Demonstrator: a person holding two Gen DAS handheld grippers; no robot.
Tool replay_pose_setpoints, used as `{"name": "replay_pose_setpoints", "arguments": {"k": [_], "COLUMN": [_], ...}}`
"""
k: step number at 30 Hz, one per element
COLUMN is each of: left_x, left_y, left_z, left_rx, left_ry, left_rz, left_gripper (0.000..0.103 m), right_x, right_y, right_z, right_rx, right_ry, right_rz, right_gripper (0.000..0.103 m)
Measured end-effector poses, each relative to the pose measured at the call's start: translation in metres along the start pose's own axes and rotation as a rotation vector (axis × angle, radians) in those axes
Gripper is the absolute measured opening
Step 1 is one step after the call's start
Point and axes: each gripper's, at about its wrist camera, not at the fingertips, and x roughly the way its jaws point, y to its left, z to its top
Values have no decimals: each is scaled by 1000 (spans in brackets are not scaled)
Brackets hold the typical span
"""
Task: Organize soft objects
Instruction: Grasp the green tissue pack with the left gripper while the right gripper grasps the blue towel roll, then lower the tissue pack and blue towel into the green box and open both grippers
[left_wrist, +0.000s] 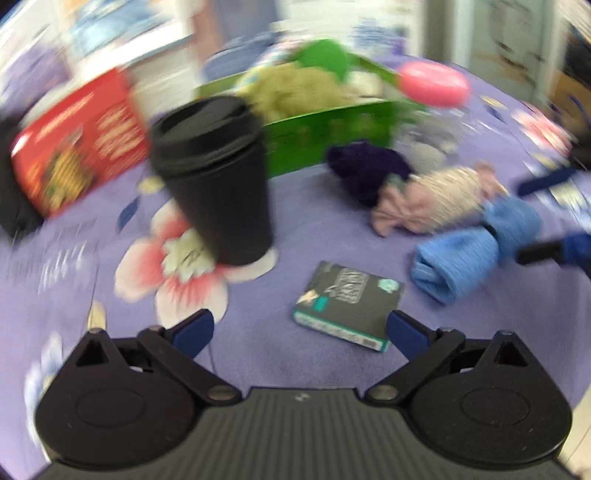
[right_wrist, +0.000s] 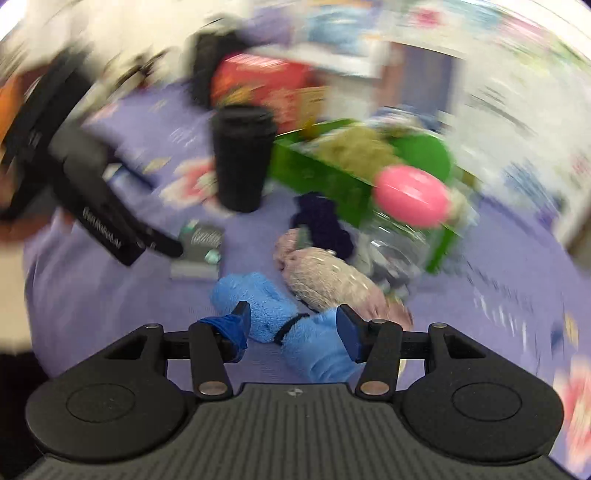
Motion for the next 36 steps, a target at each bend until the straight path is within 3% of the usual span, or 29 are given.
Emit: {"name": "replay_pose_setpoints", "arguments": {"k": [4, 9, 11, 15, 18, 23, 24, 26, 28, 30, 36], "left_x": [9, 33, 40, 49, 49, 49, 48, 43, 38, 34, -10], "left_y": [6, 17, 15, 5, -4, -11, -11, -8, -4, -3, 6], "left_z": [12, 28, 27, 19, 16, 18, 17, 15, 15, 12, 10], "left_rx": [89, -8, -37, -15, 45, 50, 41, 30, -2, -29, -88], "left_ry": [-9, 74, 96, 113, 97, 99, 95, 74, 80, 88, 20], "left_rz": [-119, -261, -254, -238, -222, -219, -213, -214, -221, -201, -239], "left_gripper": [99, 99, 99, 99, 99, 98, 95, 66, 66, 66, 66], "right_x": [23, 54, 63, 69, 69, 75, 74, 68, 61, 51, 7], "right_y": [-12, -10, -7, -21, -23, -25, -24, -17, -5, 6, 19], "right_z": [11, 12, 6, 0, -5, -1, -2, -6, -6, -6, -6], "right_rx": [-120, -176, -209, -72, -49, -9, -9, -6, -27, -42, 66], "right_ry": [99, 157, 163, 133, 105, 112, 108, 93, 91, 94, 58], "right_rz": [120, 198, 188, 242, 256, 273, 263, 223, 177, 132, 107], "right_gripper": [36, 40, 41, 43, 44, 48, 46, 40, 25, 19, 17]}}
